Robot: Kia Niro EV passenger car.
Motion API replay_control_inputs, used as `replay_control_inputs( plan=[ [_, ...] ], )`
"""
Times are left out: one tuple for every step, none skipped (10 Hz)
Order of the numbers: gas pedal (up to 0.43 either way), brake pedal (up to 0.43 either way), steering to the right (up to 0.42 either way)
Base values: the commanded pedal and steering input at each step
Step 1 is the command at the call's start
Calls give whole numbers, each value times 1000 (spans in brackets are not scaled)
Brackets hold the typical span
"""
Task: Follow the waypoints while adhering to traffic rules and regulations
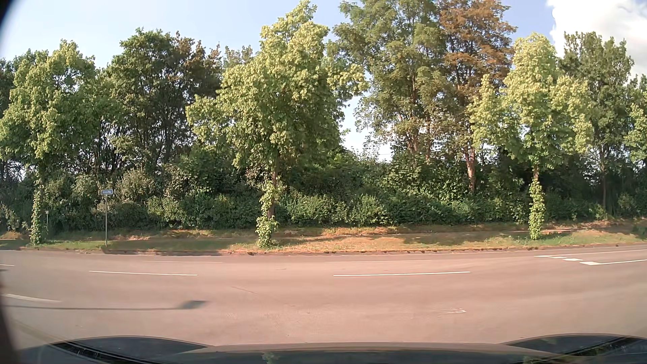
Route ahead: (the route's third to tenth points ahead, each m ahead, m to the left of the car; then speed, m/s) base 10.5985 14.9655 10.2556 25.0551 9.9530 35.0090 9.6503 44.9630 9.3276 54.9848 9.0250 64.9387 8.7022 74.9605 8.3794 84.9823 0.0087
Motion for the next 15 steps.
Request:
replay_control_inputs(
  plan=[
    [0, 244, 5],
    [0, 244, 5],
    [0, 244, 5],
    [0, 244, 5],
    [0, 244, 5],
    [0, 244, 5],
    [0, 238, 5],
    [0, 244, 5],
    [0, 244, 5],
    [0, 250, 5],
    [0, 244, 5],
    [0, 244, 5],
    [0, 244, 5],
    [0, 244, 5],
    [0, 238, 5]
  ],
)
